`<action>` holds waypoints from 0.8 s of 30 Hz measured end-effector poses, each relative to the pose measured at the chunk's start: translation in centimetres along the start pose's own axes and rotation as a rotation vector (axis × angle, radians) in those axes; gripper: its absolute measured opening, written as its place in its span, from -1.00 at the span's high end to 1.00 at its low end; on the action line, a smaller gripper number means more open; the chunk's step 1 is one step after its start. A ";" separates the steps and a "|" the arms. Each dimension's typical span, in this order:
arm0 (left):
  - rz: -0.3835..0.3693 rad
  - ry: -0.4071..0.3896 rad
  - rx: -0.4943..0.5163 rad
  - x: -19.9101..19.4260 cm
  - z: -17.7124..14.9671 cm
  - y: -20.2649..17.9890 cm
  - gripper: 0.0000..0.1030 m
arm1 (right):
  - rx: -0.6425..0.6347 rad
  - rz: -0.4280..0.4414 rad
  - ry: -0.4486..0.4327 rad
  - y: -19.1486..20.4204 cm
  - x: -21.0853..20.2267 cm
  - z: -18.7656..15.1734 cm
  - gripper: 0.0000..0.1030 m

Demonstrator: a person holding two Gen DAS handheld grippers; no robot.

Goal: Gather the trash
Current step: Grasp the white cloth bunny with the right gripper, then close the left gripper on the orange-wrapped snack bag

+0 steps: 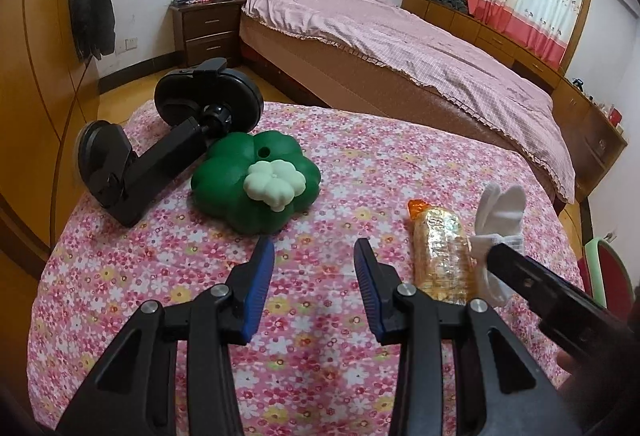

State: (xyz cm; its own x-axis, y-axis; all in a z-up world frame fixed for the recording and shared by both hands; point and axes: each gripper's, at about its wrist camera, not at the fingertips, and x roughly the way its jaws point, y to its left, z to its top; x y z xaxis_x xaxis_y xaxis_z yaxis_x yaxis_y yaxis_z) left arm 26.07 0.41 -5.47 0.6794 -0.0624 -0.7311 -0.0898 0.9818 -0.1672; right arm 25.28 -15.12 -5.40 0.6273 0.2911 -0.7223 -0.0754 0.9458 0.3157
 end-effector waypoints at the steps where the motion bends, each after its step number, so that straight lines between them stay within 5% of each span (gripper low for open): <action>1: -0.003 -0.001 0.000 0.0 0.0 0.0 0.20 | 0.000 0.002 0.002 0.0 0.3 0.0 -0.26; 3: -0.011 -0.002 0.000 0.0 0.0 0.1 0.20 | 0.003 0.009 0.008 0.0 0.7 0.1 -0.24; 5: -0.015 -0.003 0.000 0.0 0.0 -0.1 0.20 | -0.003 0.015 0.015 0.0 0.9 0.0 0.16; 8: -0.022 -0.002 0.003 0.0 -0.1 -0.2 0.20 | -0.018 0.011 0.011 0.0 0.6 -0.1 0.36; 24: -0.118 0.011 0.061 -0.5 -0.8 -3.3 0.05 | 0.053 -0.031 -0.080 -4.1 -6.4 -1.3 0.43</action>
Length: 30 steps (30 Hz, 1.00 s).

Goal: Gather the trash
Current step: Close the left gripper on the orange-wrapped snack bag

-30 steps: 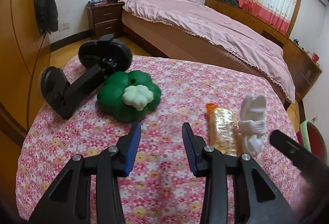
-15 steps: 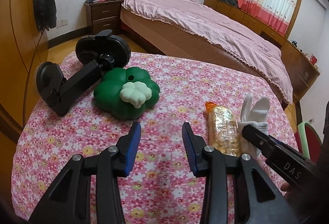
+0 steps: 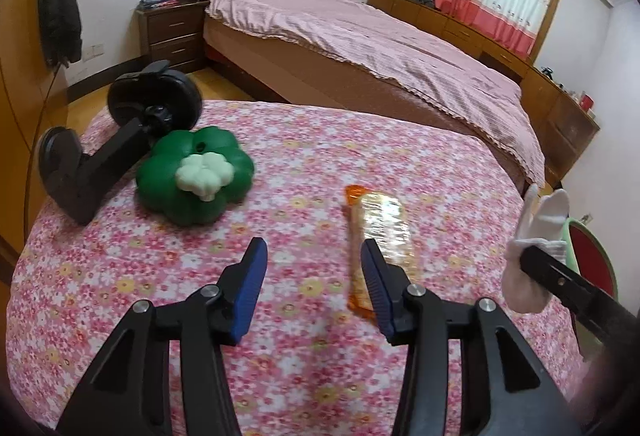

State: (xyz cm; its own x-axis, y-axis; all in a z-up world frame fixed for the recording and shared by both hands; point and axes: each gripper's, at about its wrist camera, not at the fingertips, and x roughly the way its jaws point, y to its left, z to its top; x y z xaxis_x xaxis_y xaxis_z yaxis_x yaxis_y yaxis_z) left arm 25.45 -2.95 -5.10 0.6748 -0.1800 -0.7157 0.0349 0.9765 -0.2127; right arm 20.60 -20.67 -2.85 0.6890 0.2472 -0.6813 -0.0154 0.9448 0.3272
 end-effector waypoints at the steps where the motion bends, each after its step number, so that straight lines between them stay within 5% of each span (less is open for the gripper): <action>1: -0.007 0.005 0.004 0.1 0.0 -0.3 0.05 | 0.007 -0.004 -0.007 -0.3 -0.4 -0.1 0.43; 8: -0.027 0.040 0.060 0.7 0.2 -2.3 -0.15 | 0.068 -0.043 -0.042 -3.2 -2.6 -1.0 0.43; 30: 0.018 0.081 0.114 4.7 -0.6 -4.7 -0.15 | 0.043 -0.093 -0.069 -4.4 -0.9 -1.7 0.43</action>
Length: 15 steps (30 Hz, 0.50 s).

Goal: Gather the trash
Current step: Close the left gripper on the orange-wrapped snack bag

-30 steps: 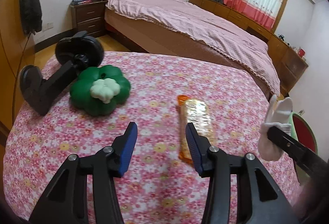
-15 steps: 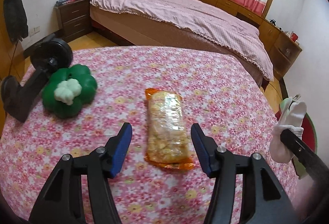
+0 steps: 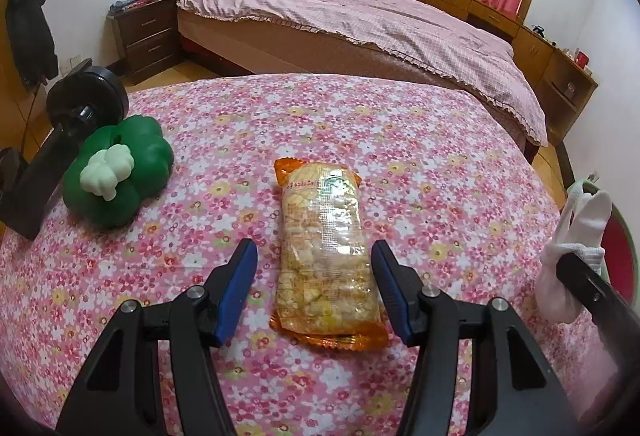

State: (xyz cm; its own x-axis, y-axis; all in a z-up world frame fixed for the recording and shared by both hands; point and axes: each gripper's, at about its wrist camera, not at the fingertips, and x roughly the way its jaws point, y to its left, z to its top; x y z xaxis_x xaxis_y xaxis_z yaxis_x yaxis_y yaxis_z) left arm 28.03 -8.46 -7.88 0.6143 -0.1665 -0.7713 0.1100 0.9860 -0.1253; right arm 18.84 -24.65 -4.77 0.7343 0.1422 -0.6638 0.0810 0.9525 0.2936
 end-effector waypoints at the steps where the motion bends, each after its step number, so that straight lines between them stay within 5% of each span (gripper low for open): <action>1: 0.005 -0.002 0.009 0.0 -0.1 -0.1 -0.15 | 0.001 0.000 0.002 0.0 0.1 0.0 0.43; 5: -0.004 -0.005 0.031 0.2 -0.1 -0.7 0.14 | 0.006 0.005 0.008 0.0 0.1 -0.1 0.43; 15: -0.031 -0.012 0.033 -0.9 -0.7 -0.4 0.21 | 0.038 0.015 -0.002 -0.2 -2.1 -0.9 0.43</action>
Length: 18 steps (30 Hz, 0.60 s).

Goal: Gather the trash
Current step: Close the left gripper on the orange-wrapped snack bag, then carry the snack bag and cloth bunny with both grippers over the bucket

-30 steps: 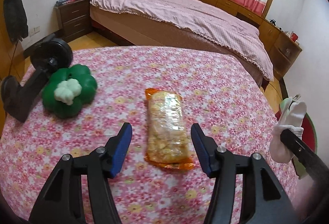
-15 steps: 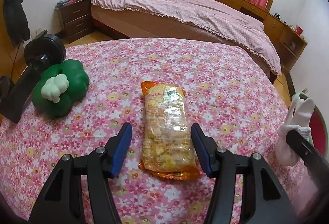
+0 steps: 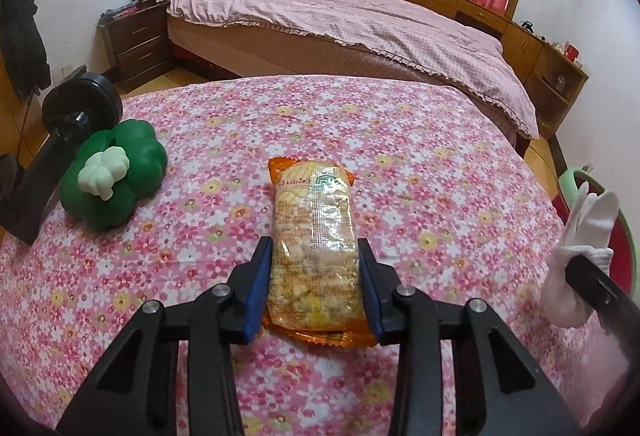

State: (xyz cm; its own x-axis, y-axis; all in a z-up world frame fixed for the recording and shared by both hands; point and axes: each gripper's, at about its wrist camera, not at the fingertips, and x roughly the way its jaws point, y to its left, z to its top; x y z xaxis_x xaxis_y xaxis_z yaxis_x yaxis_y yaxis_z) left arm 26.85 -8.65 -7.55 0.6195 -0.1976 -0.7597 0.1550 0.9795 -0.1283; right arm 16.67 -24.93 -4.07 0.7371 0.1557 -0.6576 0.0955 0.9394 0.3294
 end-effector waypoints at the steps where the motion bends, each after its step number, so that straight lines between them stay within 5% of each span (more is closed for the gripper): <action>1: -0.007 -0.001 0.005 -0.3 -0.1 -0.2 0.21 | 0.002 -0.001 -0.003 -0.1 -0.4 -0.1 0.43; 18: -0.137 -0.107 0.052 -9.6 -3.1 -4.4 0.21 | 0.077 -0.026 -0.107 -2.9 -9.1 -1.4 0.43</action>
State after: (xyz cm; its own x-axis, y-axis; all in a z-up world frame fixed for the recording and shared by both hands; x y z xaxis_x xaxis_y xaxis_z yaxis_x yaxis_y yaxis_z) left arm 17.80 -10.98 -1.69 0.6680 -0.3346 -0.6647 0.2813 0.9405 -0.1908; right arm 8.74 -28.64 0.05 0.8005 0.0939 -0.5919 0.1636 0.9159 0.3665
